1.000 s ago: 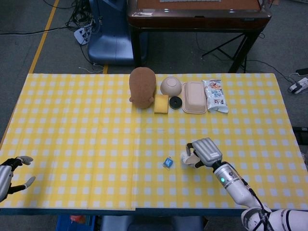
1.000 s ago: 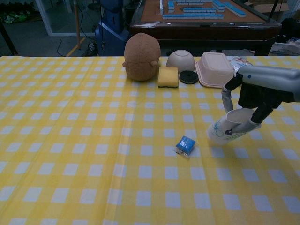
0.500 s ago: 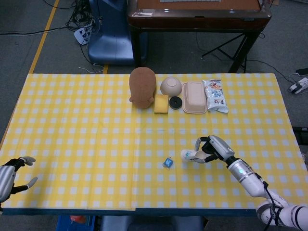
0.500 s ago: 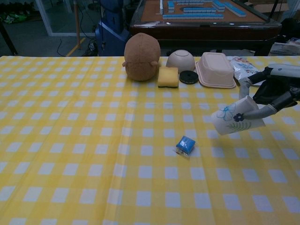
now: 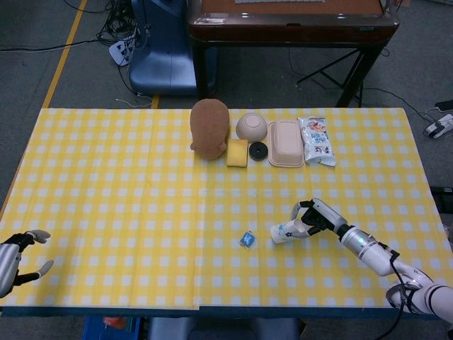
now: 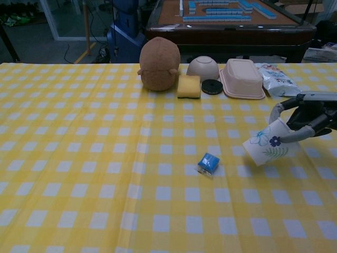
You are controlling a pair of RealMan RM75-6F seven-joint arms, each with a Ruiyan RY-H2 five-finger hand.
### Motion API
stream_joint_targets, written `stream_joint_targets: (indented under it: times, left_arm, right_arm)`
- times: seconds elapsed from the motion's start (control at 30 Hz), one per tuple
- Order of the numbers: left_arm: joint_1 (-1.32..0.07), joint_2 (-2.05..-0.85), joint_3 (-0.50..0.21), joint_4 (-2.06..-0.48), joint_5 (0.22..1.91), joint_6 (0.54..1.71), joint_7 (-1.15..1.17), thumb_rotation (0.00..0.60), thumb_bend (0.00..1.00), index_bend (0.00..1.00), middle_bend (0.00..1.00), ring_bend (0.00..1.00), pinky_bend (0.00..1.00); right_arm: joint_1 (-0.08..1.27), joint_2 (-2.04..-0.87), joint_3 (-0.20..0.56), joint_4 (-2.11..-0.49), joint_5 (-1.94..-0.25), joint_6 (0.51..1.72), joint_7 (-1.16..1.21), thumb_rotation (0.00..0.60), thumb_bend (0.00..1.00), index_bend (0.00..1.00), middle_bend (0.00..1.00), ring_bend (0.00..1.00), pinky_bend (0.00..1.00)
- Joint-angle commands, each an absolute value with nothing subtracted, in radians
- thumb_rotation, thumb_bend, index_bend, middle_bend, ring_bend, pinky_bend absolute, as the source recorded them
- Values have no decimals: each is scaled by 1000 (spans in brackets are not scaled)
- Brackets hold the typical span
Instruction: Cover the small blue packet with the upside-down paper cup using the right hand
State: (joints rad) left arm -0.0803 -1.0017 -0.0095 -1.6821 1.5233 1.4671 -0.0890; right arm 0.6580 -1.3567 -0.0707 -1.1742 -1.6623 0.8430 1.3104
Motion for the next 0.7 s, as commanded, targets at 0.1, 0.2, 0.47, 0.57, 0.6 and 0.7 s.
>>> stream_joint_targets:
  times: [0.1, 0.2, 0.47, 0.57, 0.6, 0.7]
  left_arm:
    - [-80, -1001, -9, -1682, 1526, 1468, -91, 600, 220, 446, 439, 409, 595]
    - [-81, -1000, -9, -1681, 1523, 1465, -93, 600, 220, 446, 439, 409, 595]
    - [-80, -1001, -9, -1683, 1529, 1469, -92, 600, 220, 446, 439, 409, 595]
    - [-80, -1001, -9, -1686, 1529, 1468, -88, 600, 220, 446, 439, 409, 595]
    - [-80, -1001, -9, -1687, 1529, 1469, -87, 600, 220, 446, 439, 409, 595]
    - [-79, -1001, -8, -1688, 1531, 1471, -87, 600, 220, 446, 439, 409, 595]
  right_arm:
    - [655, -1339, -77, -1185, -1654, 873, 1293, 600, 0, 152, 1000, 1000, 1000]
    - [636, -1304, -64, -1230, -1627, 907, 1197, 600, 0, 79, 1000, 1000, 1000]
    - [561, -1196, 3, -1447, -1494, 1019, 589, 600, 0, 100, 1000, 1000, 1000]
    - [541, -1182, 30, -1570, -1403, 1055, 223, 600, 0, 248, 1000, 1000, 1000]
    - [539, -1183, 36, -1599, -1381, 1065, 132, 600, 0, 284, 1000, 1000, 1000]
    - [548, -1197, 53, -1664, -1313, 1078, -119, 600, 0, 347, 1000, 1000, 1000]
